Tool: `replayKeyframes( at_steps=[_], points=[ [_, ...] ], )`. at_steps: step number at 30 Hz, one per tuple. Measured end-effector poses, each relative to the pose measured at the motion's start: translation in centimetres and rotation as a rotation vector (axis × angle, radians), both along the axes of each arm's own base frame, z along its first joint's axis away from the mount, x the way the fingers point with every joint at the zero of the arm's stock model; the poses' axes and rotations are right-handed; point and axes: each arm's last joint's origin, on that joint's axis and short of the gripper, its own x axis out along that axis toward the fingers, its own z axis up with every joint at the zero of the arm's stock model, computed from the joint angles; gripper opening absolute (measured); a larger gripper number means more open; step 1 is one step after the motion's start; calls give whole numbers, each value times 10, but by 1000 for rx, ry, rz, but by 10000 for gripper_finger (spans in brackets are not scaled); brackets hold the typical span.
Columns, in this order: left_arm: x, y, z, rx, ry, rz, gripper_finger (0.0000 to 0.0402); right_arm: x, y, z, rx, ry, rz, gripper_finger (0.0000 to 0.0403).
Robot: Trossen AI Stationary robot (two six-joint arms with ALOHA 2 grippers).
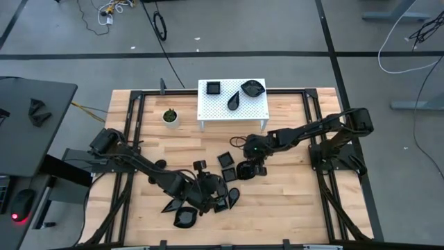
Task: Pick & Place Mini shaped plates
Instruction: Stack the black plate on top of the black plate on the shelf
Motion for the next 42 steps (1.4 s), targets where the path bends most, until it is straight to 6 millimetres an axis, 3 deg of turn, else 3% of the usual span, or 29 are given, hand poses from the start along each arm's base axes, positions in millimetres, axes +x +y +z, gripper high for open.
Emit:
replayKeyframes(
  at_steps=[11,20,24,35,42],
  points=[
    [0,0,0,0,-2,-2,82,-4,1,-2,55,57,-67,16],
    [1,1,0,0,-3,2,82,-3,2,-1,84,50,-64,97],
    [1,1,0,-1,-3,3,82,-2,2,-1,79,37,-51,111],
    [1,1,0,-3,-5,4,82,-7,6,-10,111,26,0,41],
    [1,1,0,-4,-6,3,83,-8,10,-4,122,1,2,6]
  ],
)
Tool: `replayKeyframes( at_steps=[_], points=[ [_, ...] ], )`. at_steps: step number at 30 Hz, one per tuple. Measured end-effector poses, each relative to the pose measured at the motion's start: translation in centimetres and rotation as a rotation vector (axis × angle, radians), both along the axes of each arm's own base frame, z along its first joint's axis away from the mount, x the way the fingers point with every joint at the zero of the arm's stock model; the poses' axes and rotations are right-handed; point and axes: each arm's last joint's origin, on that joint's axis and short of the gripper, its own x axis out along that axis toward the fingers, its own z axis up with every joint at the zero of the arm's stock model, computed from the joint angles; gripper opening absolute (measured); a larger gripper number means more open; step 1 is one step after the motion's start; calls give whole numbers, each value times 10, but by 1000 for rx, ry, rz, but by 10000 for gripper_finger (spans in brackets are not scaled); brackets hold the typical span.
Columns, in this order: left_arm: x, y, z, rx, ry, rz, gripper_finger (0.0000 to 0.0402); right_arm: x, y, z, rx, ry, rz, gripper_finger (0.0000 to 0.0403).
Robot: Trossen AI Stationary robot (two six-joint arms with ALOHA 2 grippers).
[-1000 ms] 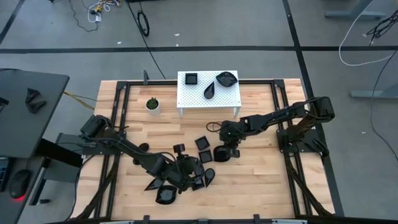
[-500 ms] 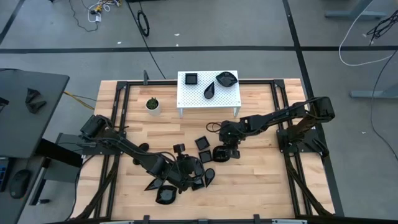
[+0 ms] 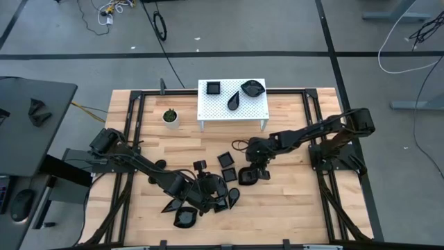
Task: Pick & Place Mini shaped plates
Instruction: Stack the black plate on top of the black plate on the shelf
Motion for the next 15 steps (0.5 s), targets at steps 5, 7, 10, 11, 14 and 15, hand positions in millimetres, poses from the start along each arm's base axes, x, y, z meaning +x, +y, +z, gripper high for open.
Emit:
replayKeyframes(
  at_steps=[5,7,10,11,14,15],
  points=[
    [0,0,0,-1,-2,0,83,-9,-1,36,32,-118,-58,3],
    [0,0,0,-2,-4,0,83,-17,-4,60,34,-212,-92,3],
    [0,0,0,-3,-6,0,83,-35,-14,103,-2,-378,-186,2],
    [1,0,0,-4,-7,0,83,-41,-20,118,-32,-433,-238,2],
    [1,0,1,1,-19,5,83,-64,-43,162,-139,-529,-435,2],
    [1,0,1,4,-21,7,83,-70,-52,174,-173,-540,-501,2]
  ],
)
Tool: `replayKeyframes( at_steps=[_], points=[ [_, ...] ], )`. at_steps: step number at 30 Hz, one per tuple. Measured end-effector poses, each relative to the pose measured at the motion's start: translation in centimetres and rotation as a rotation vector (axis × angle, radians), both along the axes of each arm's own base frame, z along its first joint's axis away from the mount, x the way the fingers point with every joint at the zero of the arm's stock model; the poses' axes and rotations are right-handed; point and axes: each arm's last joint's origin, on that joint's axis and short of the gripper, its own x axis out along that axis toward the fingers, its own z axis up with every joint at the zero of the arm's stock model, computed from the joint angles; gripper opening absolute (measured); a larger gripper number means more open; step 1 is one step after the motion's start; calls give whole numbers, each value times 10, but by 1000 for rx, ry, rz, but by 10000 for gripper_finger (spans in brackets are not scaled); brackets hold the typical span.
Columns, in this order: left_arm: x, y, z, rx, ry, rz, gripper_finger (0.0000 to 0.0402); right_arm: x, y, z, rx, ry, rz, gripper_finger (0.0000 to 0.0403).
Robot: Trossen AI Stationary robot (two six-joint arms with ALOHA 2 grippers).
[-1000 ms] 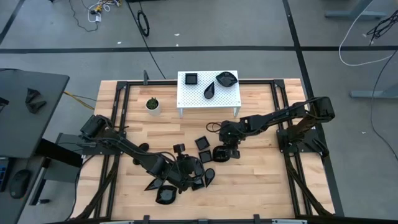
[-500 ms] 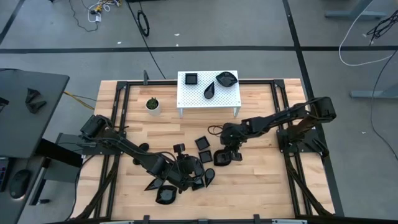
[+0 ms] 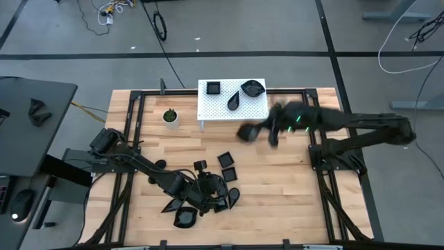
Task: Pick & Place Mini shaped plates
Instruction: Stack the black plate on top of the black plate on the shelf
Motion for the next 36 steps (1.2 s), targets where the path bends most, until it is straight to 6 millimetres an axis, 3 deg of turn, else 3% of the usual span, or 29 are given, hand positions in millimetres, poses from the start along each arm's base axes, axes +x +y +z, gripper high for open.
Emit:
replayKeyframes(
  at_steps=[4,6,12,16,22,36],
  points=[
    [2,3,0,3,-7,13,83,-17,-45,39,-28,-6,-234,1],
    [3,6,1,2,-9,21,83,-20,-70,45,0,16,-325,1],
    [8,13,1,-4,-21,44,83,-9,-137,17,217,117,-375,3],
    [8,13,2,-7,-26,45,83,-2,-166,-9,323,159,-369,5],
    [9,11,3,-19,-46,43,83,-4,-186,-24,356,176,-417,4],
    [10,11,3,-38,-48,33,83,-12,-192,-25,357,184,-444,35]
  ],
)
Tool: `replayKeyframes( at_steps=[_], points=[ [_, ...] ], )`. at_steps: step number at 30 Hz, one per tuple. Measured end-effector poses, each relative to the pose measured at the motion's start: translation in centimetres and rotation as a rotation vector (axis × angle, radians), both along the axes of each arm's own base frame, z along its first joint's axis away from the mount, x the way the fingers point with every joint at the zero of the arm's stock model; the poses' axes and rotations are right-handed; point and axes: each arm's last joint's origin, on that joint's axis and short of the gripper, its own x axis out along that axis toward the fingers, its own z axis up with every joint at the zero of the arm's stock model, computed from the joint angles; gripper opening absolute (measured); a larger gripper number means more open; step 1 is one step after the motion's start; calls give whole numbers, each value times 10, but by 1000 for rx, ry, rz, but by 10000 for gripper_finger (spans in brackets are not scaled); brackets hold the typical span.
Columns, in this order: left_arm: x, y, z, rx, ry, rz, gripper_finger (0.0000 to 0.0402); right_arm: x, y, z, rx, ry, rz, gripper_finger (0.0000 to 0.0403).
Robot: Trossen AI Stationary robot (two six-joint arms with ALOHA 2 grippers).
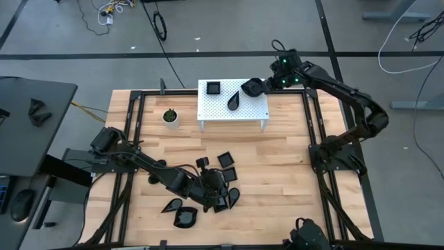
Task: Pick & Place Mini shaped plates
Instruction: Stack the black plate on top of the black plate on the shelf
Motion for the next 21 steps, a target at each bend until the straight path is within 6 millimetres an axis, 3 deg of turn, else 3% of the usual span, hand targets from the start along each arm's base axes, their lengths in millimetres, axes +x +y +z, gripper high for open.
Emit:
replayKeyframes(
  at_steps=[8,12,16,21],
  points=[
    [0,0,0,0,0,0,83,3,-4,6,-141,-5,91,123],
    [0,0,0,0,0,0,83,6,4,15,-219,-20,153,160],
    [0,0,0,-1,-1,1,83,15,32,29,-300,-51,272,178],
    [0,0,0,-7,-4,5,83,23,94,23,-391,-129,479,180]
  ],
)
